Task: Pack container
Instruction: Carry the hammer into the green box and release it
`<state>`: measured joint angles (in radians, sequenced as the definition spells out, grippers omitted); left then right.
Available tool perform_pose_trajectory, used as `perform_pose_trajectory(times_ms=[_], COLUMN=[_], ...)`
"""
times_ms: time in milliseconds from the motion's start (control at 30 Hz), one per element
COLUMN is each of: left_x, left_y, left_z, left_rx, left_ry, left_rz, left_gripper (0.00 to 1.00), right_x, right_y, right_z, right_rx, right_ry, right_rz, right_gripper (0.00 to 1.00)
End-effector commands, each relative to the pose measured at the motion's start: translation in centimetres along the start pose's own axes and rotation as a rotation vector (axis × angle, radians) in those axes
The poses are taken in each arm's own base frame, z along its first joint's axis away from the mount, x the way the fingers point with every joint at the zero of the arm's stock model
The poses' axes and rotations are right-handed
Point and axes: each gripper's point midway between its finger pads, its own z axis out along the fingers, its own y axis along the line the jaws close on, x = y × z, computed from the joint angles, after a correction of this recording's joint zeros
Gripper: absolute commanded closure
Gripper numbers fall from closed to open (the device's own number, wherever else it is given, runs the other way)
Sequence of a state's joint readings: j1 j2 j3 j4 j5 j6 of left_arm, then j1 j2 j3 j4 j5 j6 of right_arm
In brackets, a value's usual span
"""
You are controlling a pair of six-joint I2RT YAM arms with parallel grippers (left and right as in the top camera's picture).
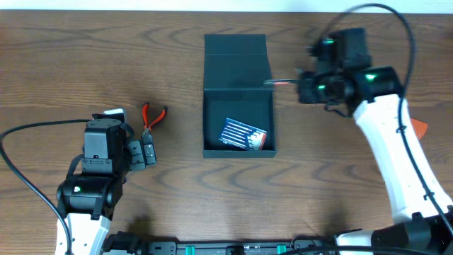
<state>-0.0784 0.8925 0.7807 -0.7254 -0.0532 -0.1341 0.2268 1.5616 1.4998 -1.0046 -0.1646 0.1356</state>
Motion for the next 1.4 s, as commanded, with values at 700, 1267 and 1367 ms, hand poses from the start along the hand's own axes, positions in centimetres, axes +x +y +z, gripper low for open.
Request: perform_pose_trajectory(times_ms=[700, 1267, 1367], left_x=[-0.8, -0.8, -0.8], left_y=[0.2, 0.2, 0.2], left_z=[-0.4, -0.4, -0.4], left_rx=[-0.011, -0.011, -0.011], left_ry=[-0.020, -0.020, -0.020], left_rz=[-0.005, -0.005, -0.005], left_gripper=[0.01, 0.01, 0.01], right_x=[2.7, 4.0, 4.3], right_y=[3.2, 1.1, 1.0], right_z=[10.9, 14.1, 14.6], right_rx=[0.020, 0.084, 0.086], right_ry=[0.226, 0.302, 0.315], right_rz=[-0.241, -0.228, -0.227], right_gripper=[0.99, 0.99, 0.99])
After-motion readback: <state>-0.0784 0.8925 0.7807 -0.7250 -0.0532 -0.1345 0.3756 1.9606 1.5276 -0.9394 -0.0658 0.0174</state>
